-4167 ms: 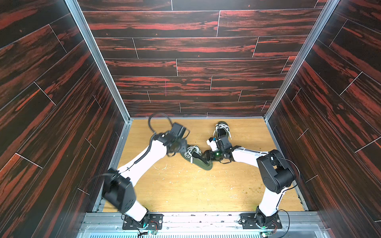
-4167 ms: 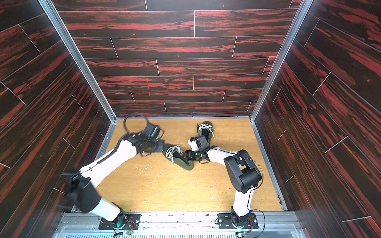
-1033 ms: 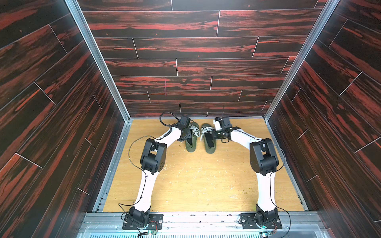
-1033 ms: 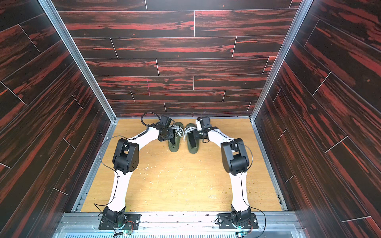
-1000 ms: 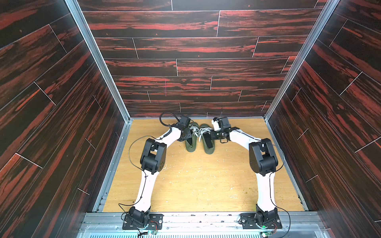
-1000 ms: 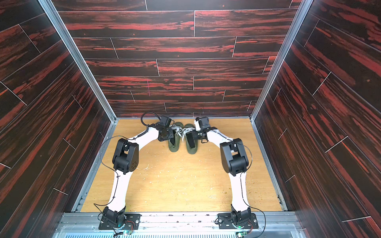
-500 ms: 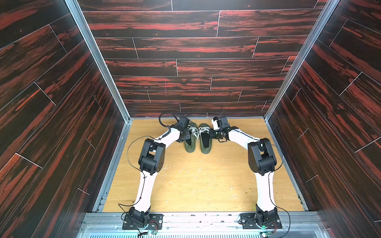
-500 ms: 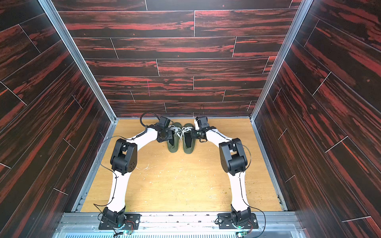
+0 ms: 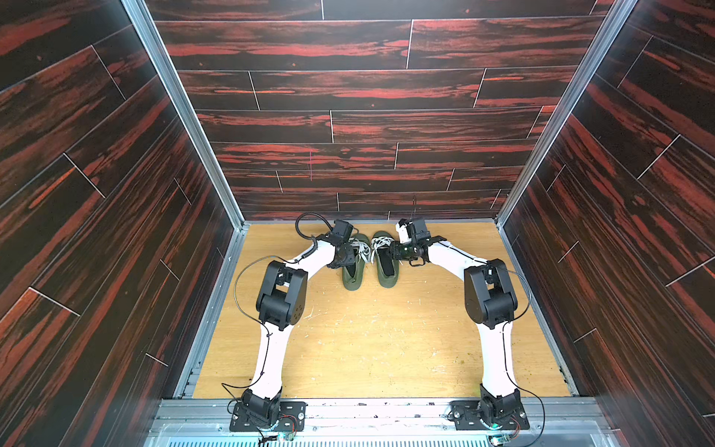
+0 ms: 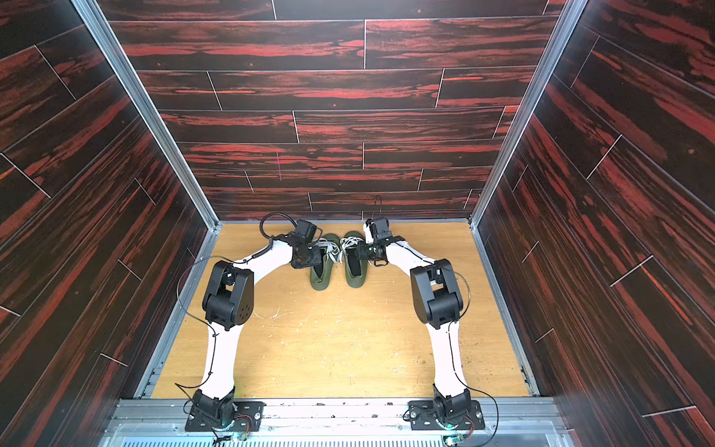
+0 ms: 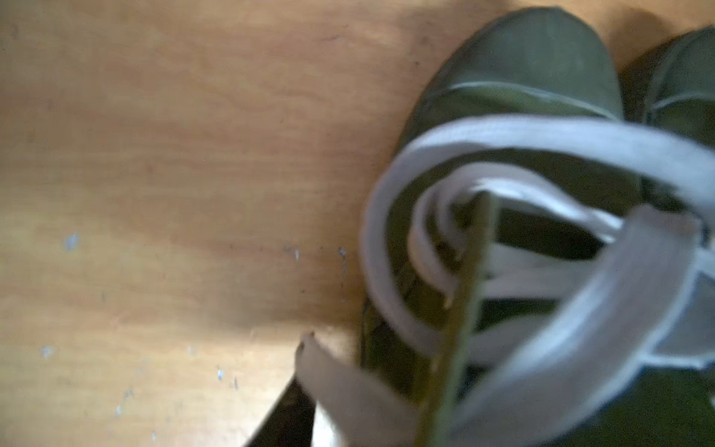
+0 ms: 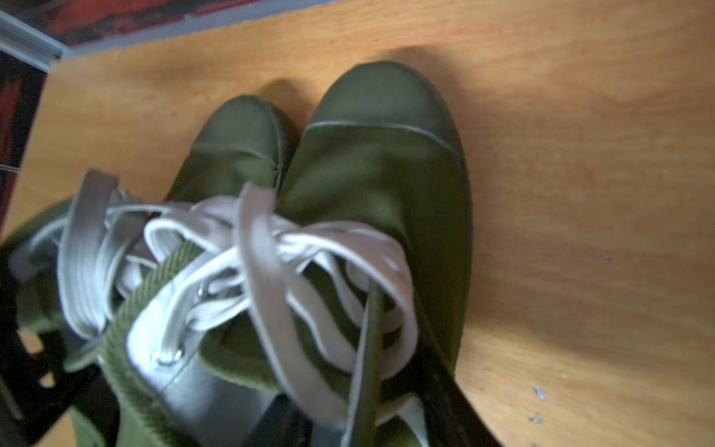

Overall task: Insert the insole into the shoe
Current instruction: Move the shoe to the center of the board, then reset both arms

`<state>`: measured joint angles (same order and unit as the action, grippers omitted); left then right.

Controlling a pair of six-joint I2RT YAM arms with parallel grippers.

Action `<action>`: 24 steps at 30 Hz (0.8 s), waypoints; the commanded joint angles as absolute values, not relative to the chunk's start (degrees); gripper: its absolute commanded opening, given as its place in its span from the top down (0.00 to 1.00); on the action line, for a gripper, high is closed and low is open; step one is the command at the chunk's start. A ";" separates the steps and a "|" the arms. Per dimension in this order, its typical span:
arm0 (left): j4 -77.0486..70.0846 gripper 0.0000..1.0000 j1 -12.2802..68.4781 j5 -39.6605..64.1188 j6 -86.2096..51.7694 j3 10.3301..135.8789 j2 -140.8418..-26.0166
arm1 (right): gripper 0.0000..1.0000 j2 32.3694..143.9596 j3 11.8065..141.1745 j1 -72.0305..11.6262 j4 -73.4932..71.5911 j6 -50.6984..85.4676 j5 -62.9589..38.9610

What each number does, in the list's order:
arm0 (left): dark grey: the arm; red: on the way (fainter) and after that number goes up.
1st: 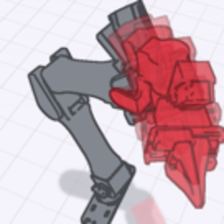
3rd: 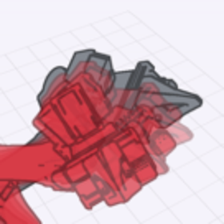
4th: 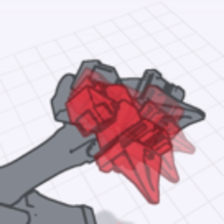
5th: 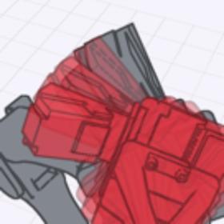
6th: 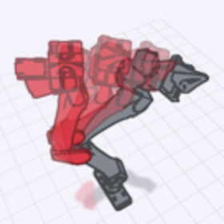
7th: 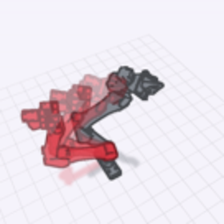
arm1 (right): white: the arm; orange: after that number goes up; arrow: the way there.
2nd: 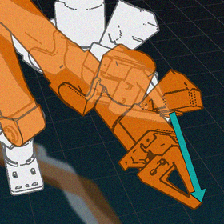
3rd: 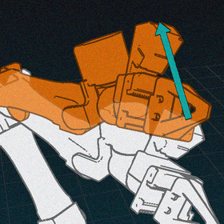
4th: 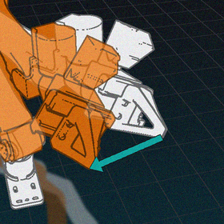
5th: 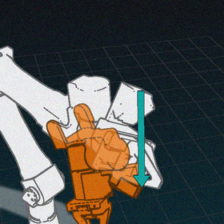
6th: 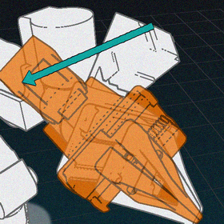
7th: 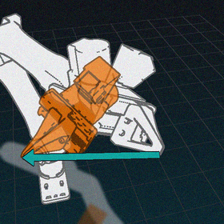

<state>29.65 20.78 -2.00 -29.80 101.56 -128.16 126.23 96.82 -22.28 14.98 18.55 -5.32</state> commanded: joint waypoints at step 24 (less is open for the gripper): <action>-23.49 0.00 1.11 -31.92 -9.10 33.79 -84.43 | 0.02 72.74 26.33 -0.92 -32.41 6.06 24.04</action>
<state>-12.86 2.42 -32.18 -10.90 35.83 -85.03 75.02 28.99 -2.92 -24.25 8.95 20.64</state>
